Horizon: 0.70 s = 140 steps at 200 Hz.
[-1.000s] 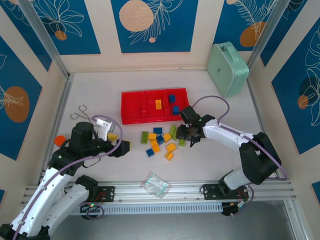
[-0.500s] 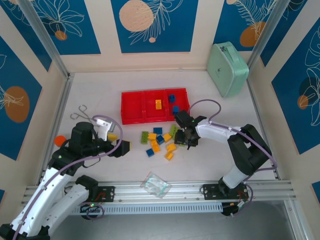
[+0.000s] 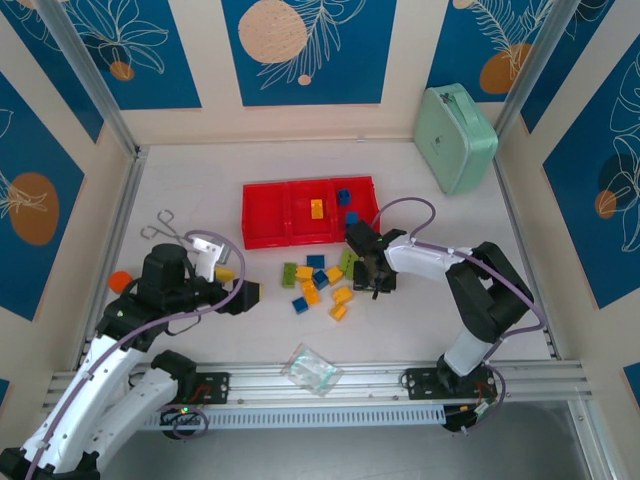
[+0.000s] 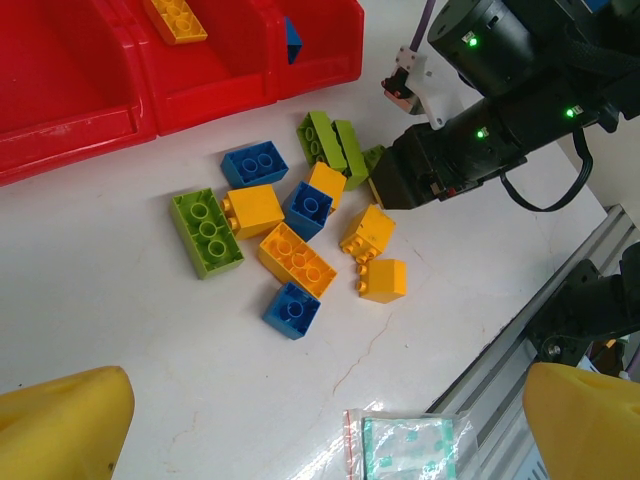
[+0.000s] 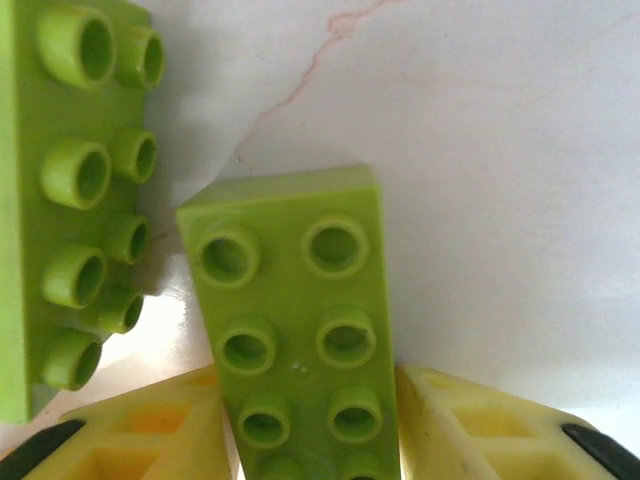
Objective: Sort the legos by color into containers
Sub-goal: Pick up the lego from the center of the table, then place the lego in the container.
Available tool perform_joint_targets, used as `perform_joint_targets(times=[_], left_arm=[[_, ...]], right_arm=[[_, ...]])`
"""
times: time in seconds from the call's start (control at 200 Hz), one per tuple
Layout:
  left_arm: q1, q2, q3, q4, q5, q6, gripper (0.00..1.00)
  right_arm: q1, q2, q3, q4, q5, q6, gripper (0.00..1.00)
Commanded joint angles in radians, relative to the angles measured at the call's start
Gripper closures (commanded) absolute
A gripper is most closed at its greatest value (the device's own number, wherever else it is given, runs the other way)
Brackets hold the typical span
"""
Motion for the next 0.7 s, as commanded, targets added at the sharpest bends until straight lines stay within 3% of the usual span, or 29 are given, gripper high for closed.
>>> perform_joint_targets(times=[0.0,0.27,0.49,0.695], left_arm=[[-0.009,-0.001,-0.002,-0.013,0.005,0.009,0.01],[-0.009,-0.004,-0.002,-0.013,0.005,0.008,0.01],[-0.009,-0.010,-0.002,-0.012,0.008,0.010,0.01],[-0.009,-0.037,-0.004,-0.012,-0.004,0.010,0.01]], right_arm=[[-0.004,0.015,-0.003,0.016,0.037,-0.019,0.61],[-0.005,-0.106,0.033,-0.068,0.054,-0.060,0.72],[-0.005,-0.283,0.175,-0.065,0.019,-0.176,0.79],[-0.009,-0.174,0.403,0.045,-0.115,-0.259,0.81]])
